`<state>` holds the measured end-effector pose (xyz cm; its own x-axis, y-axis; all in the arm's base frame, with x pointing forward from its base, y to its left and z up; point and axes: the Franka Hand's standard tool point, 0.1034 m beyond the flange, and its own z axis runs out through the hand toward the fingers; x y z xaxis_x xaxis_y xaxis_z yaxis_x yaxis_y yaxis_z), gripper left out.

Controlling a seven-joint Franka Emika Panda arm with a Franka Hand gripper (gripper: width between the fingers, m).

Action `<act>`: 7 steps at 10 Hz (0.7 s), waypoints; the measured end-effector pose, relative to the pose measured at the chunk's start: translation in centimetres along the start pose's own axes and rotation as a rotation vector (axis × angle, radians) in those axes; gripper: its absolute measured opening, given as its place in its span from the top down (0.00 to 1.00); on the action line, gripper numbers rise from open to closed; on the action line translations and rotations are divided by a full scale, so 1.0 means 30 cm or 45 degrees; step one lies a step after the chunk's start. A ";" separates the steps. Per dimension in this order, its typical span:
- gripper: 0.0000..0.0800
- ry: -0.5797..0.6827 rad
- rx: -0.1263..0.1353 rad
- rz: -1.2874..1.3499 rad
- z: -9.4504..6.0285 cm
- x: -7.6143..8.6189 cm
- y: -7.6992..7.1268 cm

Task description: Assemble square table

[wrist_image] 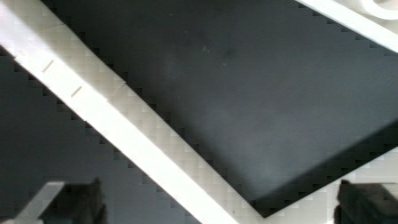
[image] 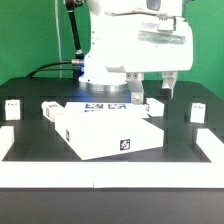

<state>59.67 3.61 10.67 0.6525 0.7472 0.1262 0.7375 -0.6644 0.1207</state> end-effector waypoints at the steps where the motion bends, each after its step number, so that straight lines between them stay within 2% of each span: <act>1: 0.19 0.000 0.000 0.001 0.000 0.000 0.000; 6: 0.19 -0.001 0.001 -0.002 0.001 -0.001 0.000; 7: 0.19 -0.005 0.002 -0.055 -0.003 -0.018 -0.006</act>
Offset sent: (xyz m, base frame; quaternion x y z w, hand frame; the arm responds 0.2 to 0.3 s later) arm 0.0000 0.0000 0.0000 0.0000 0.0000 0.0000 1.0000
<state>59.18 3.33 10.67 0.6206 0.7753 0.1169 0.7654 -0.6314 0.1245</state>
